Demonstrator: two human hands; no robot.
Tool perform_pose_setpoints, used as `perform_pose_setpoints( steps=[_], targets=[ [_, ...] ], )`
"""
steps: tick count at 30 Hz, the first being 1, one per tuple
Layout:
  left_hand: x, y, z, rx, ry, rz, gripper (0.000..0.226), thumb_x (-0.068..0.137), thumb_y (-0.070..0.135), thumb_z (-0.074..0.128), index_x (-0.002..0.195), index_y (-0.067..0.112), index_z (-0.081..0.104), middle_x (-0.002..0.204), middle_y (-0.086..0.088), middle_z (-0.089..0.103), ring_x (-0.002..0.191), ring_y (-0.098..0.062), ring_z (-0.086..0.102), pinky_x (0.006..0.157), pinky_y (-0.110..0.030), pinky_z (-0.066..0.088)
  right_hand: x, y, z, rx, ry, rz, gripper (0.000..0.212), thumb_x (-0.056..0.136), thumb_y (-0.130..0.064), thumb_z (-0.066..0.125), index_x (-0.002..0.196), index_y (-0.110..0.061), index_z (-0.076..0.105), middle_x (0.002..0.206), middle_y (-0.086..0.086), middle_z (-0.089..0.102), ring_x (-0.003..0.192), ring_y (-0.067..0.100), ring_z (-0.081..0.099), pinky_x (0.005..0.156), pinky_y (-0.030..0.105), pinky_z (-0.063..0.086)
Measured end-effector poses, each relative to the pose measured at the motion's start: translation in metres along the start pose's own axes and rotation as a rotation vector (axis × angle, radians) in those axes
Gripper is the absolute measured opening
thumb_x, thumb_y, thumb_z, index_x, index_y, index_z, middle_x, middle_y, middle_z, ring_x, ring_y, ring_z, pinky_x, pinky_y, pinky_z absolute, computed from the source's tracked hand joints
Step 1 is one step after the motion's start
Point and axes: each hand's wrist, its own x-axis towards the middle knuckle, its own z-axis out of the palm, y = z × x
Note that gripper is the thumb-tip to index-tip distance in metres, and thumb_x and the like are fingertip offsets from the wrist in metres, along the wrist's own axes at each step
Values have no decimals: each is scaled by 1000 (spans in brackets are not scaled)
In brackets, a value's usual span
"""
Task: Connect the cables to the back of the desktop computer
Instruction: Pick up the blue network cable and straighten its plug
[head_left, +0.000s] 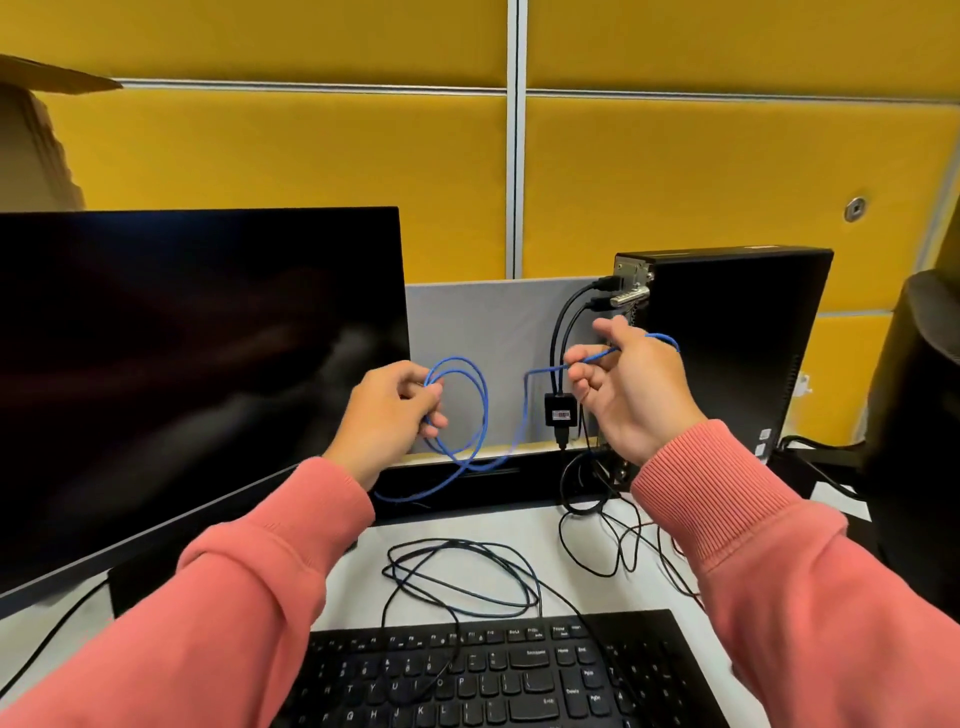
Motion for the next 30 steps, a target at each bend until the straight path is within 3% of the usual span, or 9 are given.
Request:
perform_pose_setpoints(
  steps=[4,8,11,14,19,22,25,28,30],
  targets=[
    [-8,-40,18,20,-53,-21,15,99,-3,59,98,9,68,82,-11,68,77,-22,74,64,-28,62,-5,2,1,-87,-17,-9,17,109,-25,37,114,-20,53,62,7,68,49,14,54,56,25,41],
    [-17,-84,26,331,-185,53,16,96,7,67,90,21,70,79,-3,73,77,-22,72,72,-44,63,-13,13,1,-268,-93,-32,27,111,-32,30,116,-15,52,67,9,71,49,14,50,52,26,30],
    [-17,-95,28,564,-87,149,3,94,22,72,91,24,71,83,5,67,82,-19,65,76,-43,57,-14,26,-3,-397,-138,-46,31,111,-33,29,108,-14,54,75,12,74,55,14,44,54,27,30],
    [-10,-92,28,758,1,68,8,95,36,69,93,29,72,85,8,58,88,-18,61,73,-36,52,-10,39,-7,-464,-197,-50,25,110,-23,35,102,-15,57,80,12,75,59,13,48,55,24,35],
    [6,-91,32,478,-6,-95,9,94,16,72,87,12,68,71,-3,60,65,-27,70,55,-25,51,-5,51,-4,-518,-176,-126,24,107,-14,40,97,-11,62,83,10,69,61,12,56,56,20,44],
    [9,-95,44,262,-9,-64,13,95,1,68,86,5,61,75,-8,54,65,-29,70,68,-32,64,-1,58,-5,-540,-169,-171,26,105,-11,43,91,-10,66,85,8,64,66,15,62,65,26,51],
    [7,-102,51,325,-4,92,18,96,3,67,83,11,58,84,-9,59,65,-14,72,72,-34,64,2,66,-10,-562,-209,-192,28,106,-11,42,92,-11,66,86,7,65,73,16,67,72,26,55],
    [0,-114,56,381,-126,121,19,95,2,67,82,13,59,82,-10,64,71,-16,72,67,-26,57,4,74,-17,-581,-232,-190,23,107,-10,43,98,-11,64,88,7,66,76,18,68,77,31,56],
    [-7,-127,58,507,-223,136,17,92,10,69,82,20,60,79,1,65,75,-17,65,70,-30,51,3,79,-23,-622,-237,-167,18,106,-10,46,100,-9,63,88,7,66,76,17,69,79,34,57]
  ],
)
